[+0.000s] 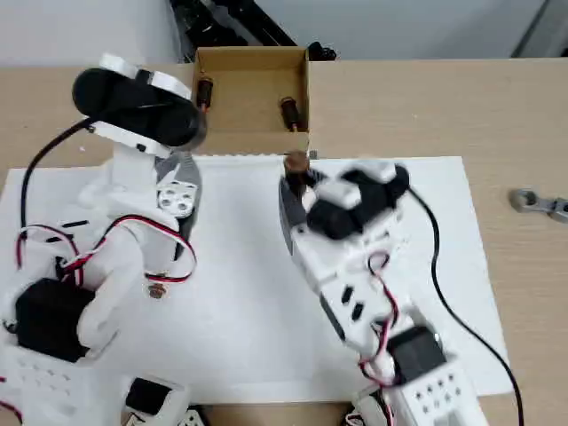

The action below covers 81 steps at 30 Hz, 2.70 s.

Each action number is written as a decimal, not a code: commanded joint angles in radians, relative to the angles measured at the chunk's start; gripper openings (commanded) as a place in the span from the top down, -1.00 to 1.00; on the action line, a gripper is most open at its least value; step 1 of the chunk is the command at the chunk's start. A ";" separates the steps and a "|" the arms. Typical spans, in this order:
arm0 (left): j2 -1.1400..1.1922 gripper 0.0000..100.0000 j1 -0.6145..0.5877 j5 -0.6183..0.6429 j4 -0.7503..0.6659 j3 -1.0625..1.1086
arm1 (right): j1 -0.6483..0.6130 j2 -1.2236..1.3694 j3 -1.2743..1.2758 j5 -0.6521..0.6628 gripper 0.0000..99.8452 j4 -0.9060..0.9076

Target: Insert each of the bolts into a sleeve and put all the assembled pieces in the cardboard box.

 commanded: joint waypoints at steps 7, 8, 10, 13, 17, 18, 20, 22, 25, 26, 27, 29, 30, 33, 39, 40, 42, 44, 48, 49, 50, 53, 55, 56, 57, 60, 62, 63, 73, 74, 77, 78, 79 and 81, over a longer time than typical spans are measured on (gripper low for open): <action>-0.005 0.99 -0.152 -0.009 0.103 -0.019 | 0.042 0.461 -0.310 0.002 0.99 -0.254; -0.006 0.99 -0.160 -0.011 0.112 -0.008 | 0.044 0.512 -0.342 0.002 0.99 -0.275; -0.006 0.99 -0.183 -0.011 0.140 0.008 | 0.059 0.616 -0.400 0.002 0.99 -0.321; -0.006 0.99 -0.203 -0.015 0.158 0.028 | 0.087 0.771 -0.488 0.002 0.99 -0.375; -0.006 0.99 -0.244 -0.017 0.167 0.033 | 0.136 0.975 -0.623 0.002 0.99 -0.386; -0.006 0.99 -0.249 -0.015 0.167 0.033 | 0.145 1.021 -0.660 0.000 0.99 -0.386; -0.006 0.99 -0.253 -0.014 0.167 0.033 | 0.160 1.107 -0.735 0.000 0.99 -0.386; -0.006 0.99 -0.253 -0.011 0.167 0.033 | 0.163 1.193 -0.796 0.003 0.99 -0.380; -0.006 0.99 -0.253 -0.011 0.167 0.033 | 0.163 1.313 -0.879 0.002 0.99 -0.389; -0.006 0.99 -0.253 -0.011 0.166 0.033 | 0.163 1.353 -0.908 0.002 0.99 -0.395; -0.006 0.99 -0.253 -0.011 0.166 0.033 | 0.163 1.394 -0.939 0.002 0.99 -0.403; -0.006 0.99 -0.253 -0.011 0.167 0.035 | 0.163 1.480 -1.007 0.005 0.99 -0.418; -0.006 0.99 -0.253 -0.011 0.167 0.035 | 0.165 1.521 -1.040 0.006 0.99 -0.418; -0.006 0.99 -0.253 -0.011 0.167 0.035 | 0.165 1.649 -1.143 0.005 0.99 -0.414; -0.006 0.99 -0.252 -0.011 0.167 0.035 | 0.165 1.839 -1.286 0.005 0.92 -0.414; -0.006 0.99 -0.252 -0.012 0.167 0.035 | 0.165 1.856 -1.292 0.005 0.85 -0.412; -0.006 0.99 -0.252 -0.012 0.167 0.041 | 0.165 1.877 -1.292 0.003 0.69 -0.410; -0.006 0.99 -0.252 -0.011 0.163 0.070 | 0.165 1.880 -1.292 0.002 0.59 -0.366; -0.006 0.98 -0.253 -0.011 0.164 0.156 | 0.163 1.876 -1.293 0.000 0.58 -0.311; -0.006 0.98 -0.253 -0.011 0.164 0.173 | 0.163 1.876 -1.293 0.000 0.58 -0.308; -0.006 0.98 -0.253 -0.011 0.163 0.189 | 0.163 1.876 -1.293 0.000 0.58 -0.305; -0.002 0.98 -0.253 -0.009 0.161 0.211 | 0.163 1.844 -1.292 0.000 0.58 -0.305; 0.002 0.98 -0.264 -0.009 0.161 0.211 | 0.160 1.805 -1.289 0.000 0.58 -0.297; 0.002 0.97 -0.281 -0.009 0.161 0.211 | 0.159 1.782 -1.289 -0.002 0.60 -0.278; 0.003 0.95 -0.299 -0.009 0.161 0.209 | 0.159 1.755 -1.289 -0.014 0.64 -0.252; 0.003 0.86 -0.354 -0.014 0.172 0.211 | 0.162 1.662 -1.289 -0.048 0.94 -0.096; 0.005 0.84 -0.365 -0.018 0.195 0.211 | 0.165 1.603 -1.289 -0.057 0.97 0.024; 0.005 0.84 -0.362 -0.029 0.207 0.213 | 0.168 1.573 -1.289 -0.057 0.94 0.087; 0.290 0.84 -0.362 -0.083 0.247 0.219 | 0.174 1.305 -1.289 -0.078 0.99 0.509; 0.322 0.84 -0.362 -0.087 0.236 0.219 | 0.173 1.274 -1.289 -0.078 0.99 0.553; 0.419 0.84 -0.362 -0.104 0.206 0.219 | 0.174 1.179 -1.289 -0.078 0.99 0.693; 0.445 0.84 -0.364 -0.106 0.199 0.219 | 0.177 1.145 -1.289 -0.078 0.99 0.740; 0.470 0.84 -0.364 -0.109 0.196 0.220 | 0.179 1.112 -1.287 -0.078 0.99 0.786; 0.511 0.83 -0.365 -0.109 0.183 0.220 | 0.180 1.044 -1.287 -0.078 0.99 0.877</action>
